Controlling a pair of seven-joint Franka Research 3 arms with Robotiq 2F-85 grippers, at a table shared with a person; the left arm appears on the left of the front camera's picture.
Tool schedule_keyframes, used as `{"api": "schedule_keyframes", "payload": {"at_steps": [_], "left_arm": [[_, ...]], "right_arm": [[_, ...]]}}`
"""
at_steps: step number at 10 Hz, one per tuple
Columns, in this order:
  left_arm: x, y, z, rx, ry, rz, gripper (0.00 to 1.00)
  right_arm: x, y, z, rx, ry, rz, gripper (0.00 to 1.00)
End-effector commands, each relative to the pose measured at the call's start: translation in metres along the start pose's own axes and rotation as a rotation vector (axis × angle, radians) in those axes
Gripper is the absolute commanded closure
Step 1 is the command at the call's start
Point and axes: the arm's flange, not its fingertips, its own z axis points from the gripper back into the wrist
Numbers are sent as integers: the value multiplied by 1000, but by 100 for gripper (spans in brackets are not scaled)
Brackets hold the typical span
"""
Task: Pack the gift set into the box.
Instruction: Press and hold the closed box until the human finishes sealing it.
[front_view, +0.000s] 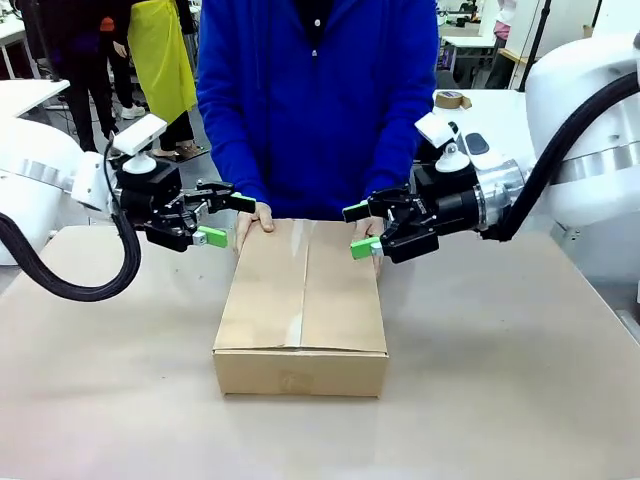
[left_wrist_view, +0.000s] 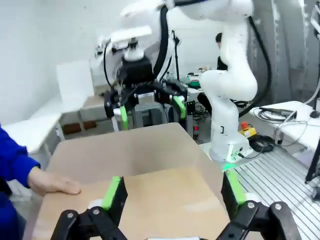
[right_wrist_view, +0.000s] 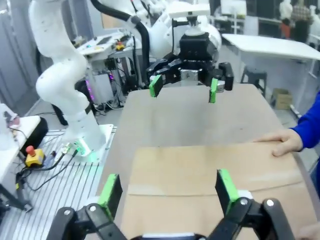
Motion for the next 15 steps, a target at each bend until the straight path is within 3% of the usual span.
{"api": "schedule_keyframes", "payload": {"at_steps": [1, 2, 4, 7, 12, 15], "left_arm": [[2, 5, -7, 20, 38, 131, 0], [0, 0, 0, 0, 0, 0, 0], [-23, 6, -7, 52, 56, 2, 0], [-51, 16, -20, 78, 152, -43, 0], [-93, 47, -27, 155, 285, -14, 0], [-89, 44, -26, 150, 333, 0, 0]], "right_arm": [[32, 13, 4, -81, 22, -30, 0], [0, 0, 0, 0, 0, 0, 0], [-32, -18, -20, -15, 11, 103, 0], [-77, -35, -44, -28, -18, 105, 0], [-112, -51, -45, -69, -21, 31, 0], [-130, -58, -49, -51, 111, -8, 0]]}}
